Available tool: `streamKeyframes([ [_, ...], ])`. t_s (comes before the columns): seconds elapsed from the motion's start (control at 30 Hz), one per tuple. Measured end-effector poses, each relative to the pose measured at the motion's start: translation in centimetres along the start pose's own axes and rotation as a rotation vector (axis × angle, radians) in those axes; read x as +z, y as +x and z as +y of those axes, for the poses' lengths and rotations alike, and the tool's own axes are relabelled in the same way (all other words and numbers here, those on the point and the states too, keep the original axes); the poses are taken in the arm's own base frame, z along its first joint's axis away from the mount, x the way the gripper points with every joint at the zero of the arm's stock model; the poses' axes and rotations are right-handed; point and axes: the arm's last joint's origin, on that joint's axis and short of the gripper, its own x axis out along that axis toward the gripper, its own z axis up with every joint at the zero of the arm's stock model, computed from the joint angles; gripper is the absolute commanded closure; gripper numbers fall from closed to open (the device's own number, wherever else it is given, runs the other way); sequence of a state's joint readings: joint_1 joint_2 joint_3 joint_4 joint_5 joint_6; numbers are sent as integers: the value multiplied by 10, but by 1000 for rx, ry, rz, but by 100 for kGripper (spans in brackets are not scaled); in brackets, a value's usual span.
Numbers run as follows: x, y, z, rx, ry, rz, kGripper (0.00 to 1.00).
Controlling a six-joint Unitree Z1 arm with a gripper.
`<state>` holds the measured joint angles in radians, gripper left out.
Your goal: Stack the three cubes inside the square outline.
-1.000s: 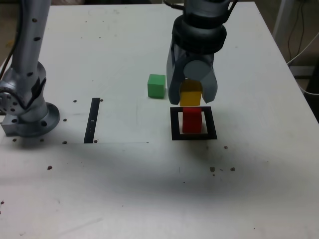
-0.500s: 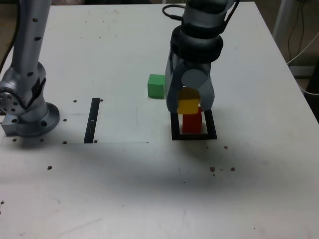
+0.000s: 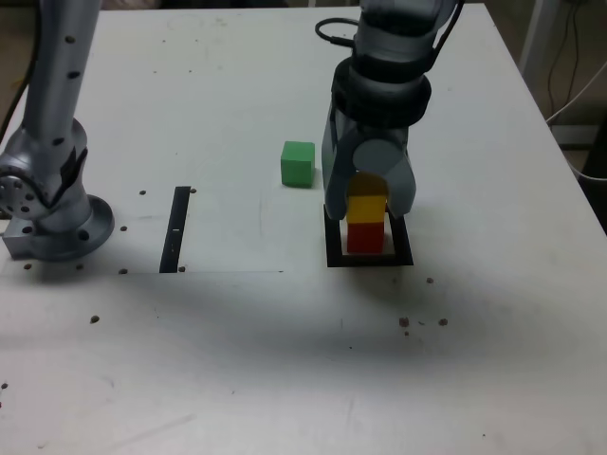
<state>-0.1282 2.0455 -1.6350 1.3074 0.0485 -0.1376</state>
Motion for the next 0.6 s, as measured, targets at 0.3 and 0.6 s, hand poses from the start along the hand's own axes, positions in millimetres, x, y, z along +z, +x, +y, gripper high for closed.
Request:
streamKeyframes([
  [0.3,1,2,1,-5,7,6,70],
  [0.6,4,8,2,-16,8,6,68],
])
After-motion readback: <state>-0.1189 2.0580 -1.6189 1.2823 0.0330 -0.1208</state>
